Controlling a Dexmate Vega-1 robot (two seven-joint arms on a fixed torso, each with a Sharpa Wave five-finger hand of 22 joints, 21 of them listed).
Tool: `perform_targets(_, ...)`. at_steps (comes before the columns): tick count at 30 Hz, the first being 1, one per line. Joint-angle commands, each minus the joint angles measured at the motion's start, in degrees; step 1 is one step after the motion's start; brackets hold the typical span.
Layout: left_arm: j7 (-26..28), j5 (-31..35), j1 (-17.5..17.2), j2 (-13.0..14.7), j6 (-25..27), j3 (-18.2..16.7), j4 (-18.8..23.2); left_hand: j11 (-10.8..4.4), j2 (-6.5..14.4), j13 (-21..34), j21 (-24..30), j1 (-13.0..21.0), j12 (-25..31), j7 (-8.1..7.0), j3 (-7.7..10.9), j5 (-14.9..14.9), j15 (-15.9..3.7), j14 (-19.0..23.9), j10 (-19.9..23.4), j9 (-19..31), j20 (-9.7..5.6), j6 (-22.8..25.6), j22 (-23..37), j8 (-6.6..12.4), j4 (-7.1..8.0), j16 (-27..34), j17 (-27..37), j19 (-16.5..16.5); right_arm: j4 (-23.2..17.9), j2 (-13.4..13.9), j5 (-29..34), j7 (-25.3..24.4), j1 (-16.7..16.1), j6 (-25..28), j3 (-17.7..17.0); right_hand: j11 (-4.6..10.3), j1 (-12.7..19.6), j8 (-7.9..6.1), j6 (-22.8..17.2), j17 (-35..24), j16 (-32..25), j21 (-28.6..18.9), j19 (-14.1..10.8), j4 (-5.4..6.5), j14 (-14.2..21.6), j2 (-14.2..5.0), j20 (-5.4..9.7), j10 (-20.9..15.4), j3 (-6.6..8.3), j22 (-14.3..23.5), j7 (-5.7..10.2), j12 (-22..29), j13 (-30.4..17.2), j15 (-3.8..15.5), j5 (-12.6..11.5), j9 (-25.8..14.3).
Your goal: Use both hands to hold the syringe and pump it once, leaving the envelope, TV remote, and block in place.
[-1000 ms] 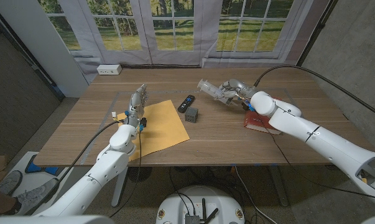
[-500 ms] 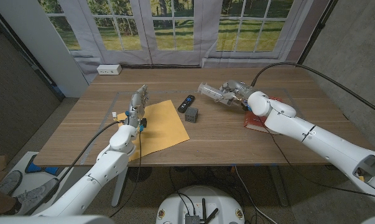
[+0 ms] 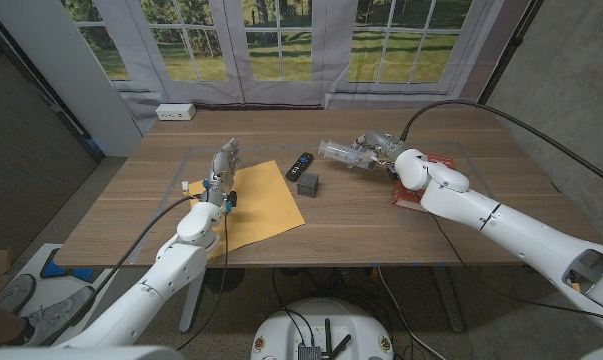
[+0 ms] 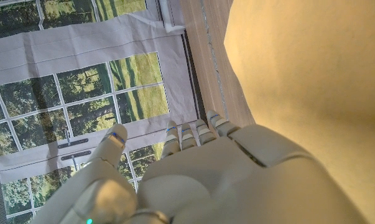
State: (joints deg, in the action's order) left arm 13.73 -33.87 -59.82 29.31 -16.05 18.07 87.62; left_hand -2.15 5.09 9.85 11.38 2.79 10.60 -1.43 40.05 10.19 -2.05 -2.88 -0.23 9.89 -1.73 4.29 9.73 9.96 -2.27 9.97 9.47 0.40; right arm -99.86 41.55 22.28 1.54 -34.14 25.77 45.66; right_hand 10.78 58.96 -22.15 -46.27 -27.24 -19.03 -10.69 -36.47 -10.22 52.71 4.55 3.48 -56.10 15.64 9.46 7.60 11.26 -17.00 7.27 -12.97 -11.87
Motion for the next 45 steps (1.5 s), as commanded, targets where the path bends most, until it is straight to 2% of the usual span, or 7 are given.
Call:
perform_targets(1,-0.3,-0.3,0.1,-0.1,0.1,0.2,-0.3,-0.02,4.1,0.2,0.0,-0.2,0.3,0.11,0.22,0.2,-1.29,-0.1,-0.1,0.1,-1.03,0.3,0.1,0.36,0.23,0.2,0.2,0.4,1.6,-0.6,2.3,1.1,0.7,0.3,1.4,0.71,11.6,0.28,-3.9,-0.2,0.4,-0.1,-0.1,0.19,-0.4,-10.35,2.05,-0.3,0.43,0.1,4.13,0.3,-0.2,6.53,-0.5,-0.2)
perform_targets(12,0.4,-0.4,-0.6,-0.1,0.5,0.2,0.3,0.1,4.1,0.2,-0.1,-0.4,0.3,0.17,0.31,0.2,-1.28,-0.1,-0.1,0.1,-1.0,0.4,0.1,0.39,0.5,0.2,0.2,0.4,3.5,-1.4,4.3,2.0,1.3,0.7,2.9,0.71,12.1,0.43,-4.0,-0.2,0.6,-0.1,0.1,0.44,-0.8,-10.32,1.95,0.1,0.17,0.1,4.13,0.2,-0.1,6.49,-0.5,-0.2)
perform_targets(32,0.5,-0.6,-0.4,-0.2,0.6,0.2,0.0,0.08,4.3,0.2,-0.2,-0.6,0.3,0.29,0.58,0.2,-1.31,0.0,-0.1,0.1,-0.95,0.8,0.1,0.51,1.01,0.2,0.3,0.5,6.0,-2.7,5.7,3.4,2.7,0.8,4.2,0.67,11.8,1.06,-3.3,-0.4,1.0,-0.2,0.3,0.91,-2.3,-9.84,1.46,1.6,-1.14,0.2,4.21,0.0,0.1,6.35,-0.4,-0.3)
perform_targets(45,0.4,-0.9,-0.5,0.0,0.7,-0.1,0.0,0.16,4.4,0.2,-0.2,-0.6,0.3,0.3,0.78,0.3,-1.29,0.1,-0.1,0.1,-0.9,0.9,0.1,0.5,1.24,0.2,0.2,0.6,5.6,-2.5,5.8,4.9,3.2,1.2,4.6,0.49,10.4,2.91,-0.1,-0.9,1.9,-0.1,1.0,1.35,-6.4,-8.68,0.08,6.5,-3.16,0.2,4.76,-0.8,0.1,5.82,-0.2,-0.4)
